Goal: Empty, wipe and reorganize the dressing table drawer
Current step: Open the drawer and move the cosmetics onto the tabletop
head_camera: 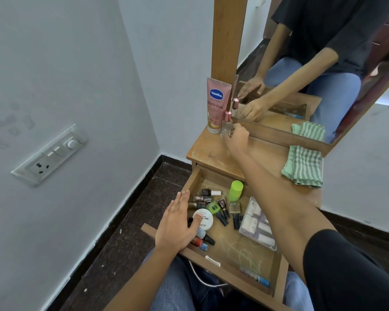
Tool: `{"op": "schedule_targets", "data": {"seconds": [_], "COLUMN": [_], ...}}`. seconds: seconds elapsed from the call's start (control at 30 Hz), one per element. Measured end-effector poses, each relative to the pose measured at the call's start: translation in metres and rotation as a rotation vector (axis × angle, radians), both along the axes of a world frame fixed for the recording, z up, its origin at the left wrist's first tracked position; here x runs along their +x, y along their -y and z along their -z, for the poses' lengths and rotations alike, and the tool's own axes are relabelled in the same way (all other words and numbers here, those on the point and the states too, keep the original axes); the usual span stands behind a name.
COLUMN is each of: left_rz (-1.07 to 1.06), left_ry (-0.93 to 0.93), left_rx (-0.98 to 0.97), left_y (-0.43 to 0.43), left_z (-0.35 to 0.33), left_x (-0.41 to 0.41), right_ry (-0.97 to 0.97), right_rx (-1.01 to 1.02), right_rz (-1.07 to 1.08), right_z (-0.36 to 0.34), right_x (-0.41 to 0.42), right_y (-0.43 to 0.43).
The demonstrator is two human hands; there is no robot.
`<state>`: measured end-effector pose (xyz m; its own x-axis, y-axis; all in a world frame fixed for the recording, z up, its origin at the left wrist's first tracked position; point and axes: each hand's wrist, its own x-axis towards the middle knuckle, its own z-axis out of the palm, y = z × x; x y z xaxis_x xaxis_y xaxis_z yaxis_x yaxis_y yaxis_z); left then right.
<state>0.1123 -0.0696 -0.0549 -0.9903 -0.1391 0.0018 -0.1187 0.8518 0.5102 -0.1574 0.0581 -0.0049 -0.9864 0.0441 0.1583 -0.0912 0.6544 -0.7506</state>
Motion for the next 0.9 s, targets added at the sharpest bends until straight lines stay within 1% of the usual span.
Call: {"op": "schedule_targets", "data": {"seconds": [0.17,0.27,0.33,0.4,0.47,0.53,0.6,0.73,0.83,0.9], "left_rz": [-0.018,-0.021,-0.018,-0.012,-0.009,-0.011,-0.021,-0.036,-0.037,-0.027], "left_ry": [-0.006,0.005,0.012,0.018,0.024,0.029,0.036,0.022,0.009,0.013], "left_rx": [0.010,0.013,0.009,0.005,0.004,0.005,0.005,0.022,0.023,0.021], "left_y": [-0.001,-0.002,-0.002,-0.002,-0.002,-0.002,-0.001,-0.002,-0.003,-0.003], "left_z": [0.000,-0.002,-0.002,-0.002,-0.001,0.000,0.002,-0.002,-0.006,-0.007], "left_x": [0.001,0.000,0.000,0.000,0.000,-0.001,-0.001,0.000,0.002,0.002], "right_ry": [0.024,0.029,-0.059,-0.201,-0.332,-0.401,-0.409,-0.344,-0.302,-0.289], "right_rx": [0.020,-0.044,-0.112,-0.165,-0.152,-0.089,0.006,0.337,0.485,0.533], "right_rz": [0.016,0.037,0.039,-0.008,-0.078,-0.132,-0.185,-0.228,-0.236,-0.212], "right_z": [0.001,0.001,-0.002,-0.008,-0.009,-0.003,0.012,0.048,0.065,0.069], "right_x": [-0.005,-0.001,0.015,0.045,0.081,0.114,0.139,0.164,0.168,0.168], "right_y": [0.004,-0.001,-0.008,-0.017,-0.029,-0.042,-0.052,-0.061,-0.060,-0.057]}}
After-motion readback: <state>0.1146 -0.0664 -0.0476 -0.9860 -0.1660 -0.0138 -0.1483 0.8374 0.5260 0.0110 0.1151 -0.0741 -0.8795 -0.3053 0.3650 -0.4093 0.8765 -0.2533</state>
